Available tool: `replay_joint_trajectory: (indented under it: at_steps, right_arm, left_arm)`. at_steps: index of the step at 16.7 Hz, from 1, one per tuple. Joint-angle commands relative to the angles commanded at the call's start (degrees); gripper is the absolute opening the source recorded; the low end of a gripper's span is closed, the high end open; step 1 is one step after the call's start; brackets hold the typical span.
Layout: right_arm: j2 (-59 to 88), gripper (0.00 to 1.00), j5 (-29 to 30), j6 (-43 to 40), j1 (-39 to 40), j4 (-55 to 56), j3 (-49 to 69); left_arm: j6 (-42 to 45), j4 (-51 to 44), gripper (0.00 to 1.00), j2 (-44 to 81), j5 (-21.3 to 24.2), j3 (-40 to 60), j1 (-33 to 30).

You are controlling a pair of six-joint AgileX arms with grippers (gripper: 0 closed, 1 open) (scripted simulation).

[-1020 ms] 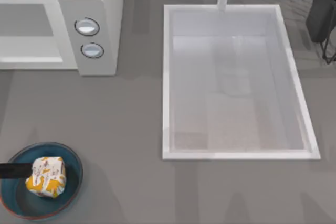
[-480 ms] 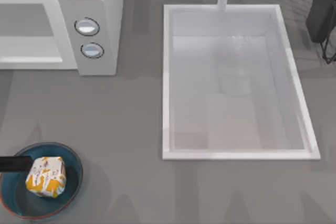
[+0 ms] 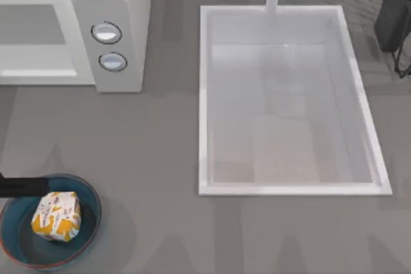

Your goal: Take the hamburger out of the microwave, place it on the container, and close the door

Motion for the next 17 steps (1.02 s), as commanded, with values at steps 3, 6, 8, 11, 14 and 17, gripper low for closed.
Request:
replay_joint_trajectory:
  at_steps: [3,6,8,11,14,17]
  right_arm:
    - [0.0,1.00,0.0,0.0,0.0,0.0,0.0]
    - [0.0,1.00,0.0,0.0,0.0,0.0,0.0]
    - [0.0,1.00,0.0,0.0,0.0,0.0,0.0]
    - [0.0,1.00,0.0,0.0,0.0,0.0,0.0]
    - [0.0,1.00,0.0,0.0,0.0,0.0,0.0]
    - [0.0,1.00,0.0,0.0,0.0,0.0,0.0]
  left_arm:
    - [0.0,0.9,0.00,1.0,-0.7,0.4,-0.7]
    - [0.0,0.7,0.00,0.8,-0.5,0.2,-0.5]
    - [0.9,-0.7,0.00,2.5,1.2,1.4,1.3]
    - [4.3,-5.5,0.00,9.2,7.4,7.6,8.2]
    - [9.2,-12.3,0.00,19.9,16.0,18.2,19.0]
    - [15.7,-20.2,0.00,33.2,25.7,30.6,32.1]
